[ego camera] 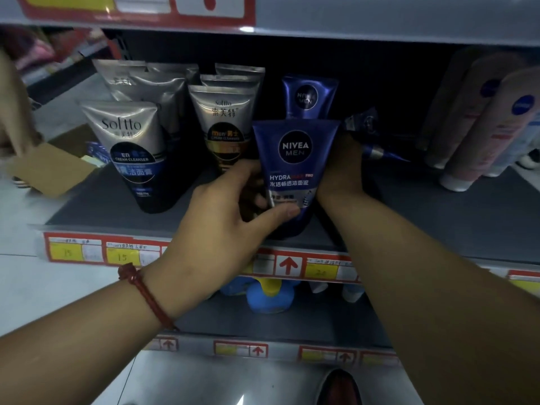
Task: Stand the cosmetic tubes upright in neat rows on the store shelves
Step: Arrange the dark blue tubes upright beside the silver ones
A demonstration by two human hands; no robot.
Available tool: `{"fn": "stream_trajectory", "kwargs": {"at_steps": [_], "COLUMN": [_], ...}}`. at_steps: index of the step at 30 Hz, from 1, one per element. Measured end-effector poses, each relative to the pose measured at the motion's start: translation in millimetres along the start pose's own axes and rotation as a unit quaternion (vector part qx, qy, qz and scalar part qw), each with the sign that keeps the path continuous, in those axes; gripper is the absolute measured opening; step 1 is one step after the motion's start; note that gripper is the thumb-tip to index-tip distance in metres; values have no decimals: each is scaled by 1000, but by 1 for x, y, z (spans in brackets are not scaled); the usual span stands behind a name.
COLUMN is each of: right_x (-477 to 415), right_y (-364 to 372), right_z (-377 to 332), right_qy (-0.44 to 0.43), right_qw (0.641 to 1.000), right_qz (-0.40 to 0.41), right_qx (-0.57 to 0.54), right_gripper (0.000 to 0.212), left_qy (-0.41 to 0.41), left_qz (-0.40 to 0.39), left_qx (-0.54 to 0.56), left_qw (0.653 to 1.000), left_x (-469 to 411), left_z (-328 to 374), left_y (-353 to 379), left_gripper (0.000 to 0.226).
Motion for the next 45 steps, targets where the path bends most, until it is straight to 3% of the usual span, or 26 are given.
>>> {"fn": "stream_trajectory", "kwargs": {"at_steps": [8, 12, 14, 16, 28, 32, 37, 42, 45], "right_x": [6, 22, 40, 56, 56, 40, 29, 27, 28], "right_y": [-30, -55, -64, -69, -97, -94, -71, -68, -69], "right_z": [-17, -13, -9, -3, 59, 63, 60, 61, 58], "right_qy": [-31, 6, 65, 93, 33, -26, -35, -24, -28], "right_qw": [994, 992, 964, 947, 995, 995, 985, 980, 972], "right_qz": [-56, -118, -189, -227, -98, -52, -147, -156, -184], "right_qx": [93, -44, -173, -208, -3, 78, 82, 119, 146], "right_gripper": [22, 19, 18, 23, 41, 62, 86, 89, 88], "left_qy": [-19, -32, -31, -32, -54, -63, -97, -156, -136], "left_qz": [-4, -7, 2, 11, 50, 58, 58, 73, 61], "left_qx": [-25, -37, -41, -41, -56, -105, -124, -96, -82], "left_qw": [1000, 999, 999, 999, 996, 991, 986, 980, 986], "left_x": [-3, -12, -18, -23, -55, -56, -51, -42, -32], "left_z": [-5, -3, -1, 0, -16, -23, -24, -23, -6], "left_y": [-1, 4, 10, 18, 48, 50, 45, 36, 40], "left_gripper": [42, 33, 32, 32, 37, 36, 38, 26, 15]}}
Point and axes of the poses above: each hand's wrist, its own x-axis away from the middle knuckle, its own y-axis out of the palm, z = x × y, the point moved 7 cm from there along -x, towards the middle knuckle, and after that the axes turned 5 degrees about x, right-handed, at the moved point
